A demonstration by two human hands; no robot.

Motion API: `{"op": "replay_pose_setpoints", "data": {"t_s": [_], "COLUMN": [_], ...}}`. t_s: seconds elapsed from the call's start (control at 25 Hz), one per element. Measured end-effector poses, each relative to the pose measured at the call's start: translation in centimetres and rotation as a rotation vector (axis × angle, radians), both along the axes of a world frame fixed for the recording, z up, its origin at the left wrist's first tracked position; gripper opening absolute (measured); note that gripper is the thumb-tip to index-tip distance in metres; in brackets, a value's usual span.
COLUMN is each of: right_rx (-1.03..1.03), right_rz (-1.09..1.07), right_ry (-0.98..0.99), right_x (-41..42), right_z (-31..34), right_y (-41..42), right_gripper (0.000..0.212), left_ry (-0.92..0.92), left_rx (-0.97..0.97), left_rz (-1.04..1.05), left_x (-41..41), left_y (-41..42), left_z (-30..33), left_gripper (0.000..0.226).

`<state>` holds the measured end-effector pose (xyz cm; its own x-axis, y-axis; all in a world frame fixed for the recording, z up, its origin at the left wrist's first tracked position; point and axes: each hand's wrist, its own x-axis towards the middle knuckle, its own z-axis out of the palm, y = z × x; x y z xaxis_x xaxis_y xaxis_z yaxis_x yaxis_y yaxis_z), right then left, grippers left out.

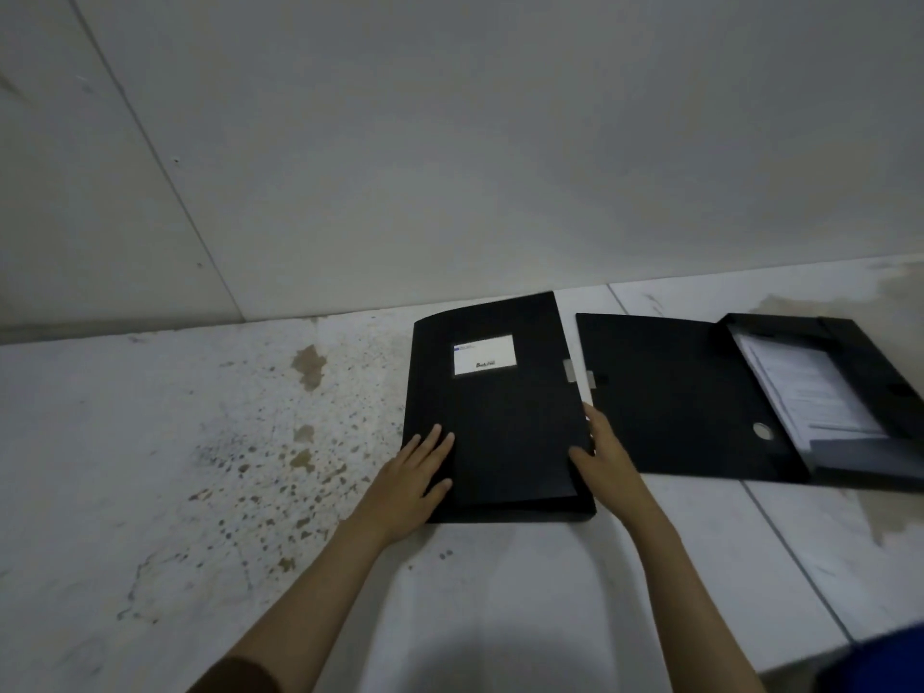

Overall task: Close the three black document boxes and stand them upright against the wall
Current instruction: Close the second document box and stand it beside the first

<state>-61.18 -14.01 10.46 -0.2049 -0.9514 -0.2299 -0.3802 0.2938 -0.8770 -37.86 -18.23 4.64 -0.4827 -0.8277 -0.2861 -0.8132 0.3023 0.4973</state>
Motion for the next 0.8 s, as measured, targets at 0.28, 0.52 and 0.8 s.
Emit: {"op": "replay_pose_setpoints", "data": {"t_s": [0.28,0.52,0.8], "right_rx": [0.023,0.092,0.172], "right_rz": [-0.103,-0.021,0.126], "right_ry": [0.114,0.264,0.572], "right_x": [0.2,0.4,0.5], "right_z": [-6.0,-7.1,-7.6], "right_y": [-1.0,-3.6,-7.0], "right_gripper": [0.049,0.064,0.092], "left_ry": [-0.185,-0.164,-0.134], "left_rx": [-0.046,-0.076,-0.200], "left_rz": [-0.098,-0.099,-0.042], "left_x": [0.4,0.2,-0.9], "left_y": [-0.3,-0.6,-3.5], "left_z": [-1.2,-1.4,-0.8], "left_gripper": [0.059,0.081,0.049]}}
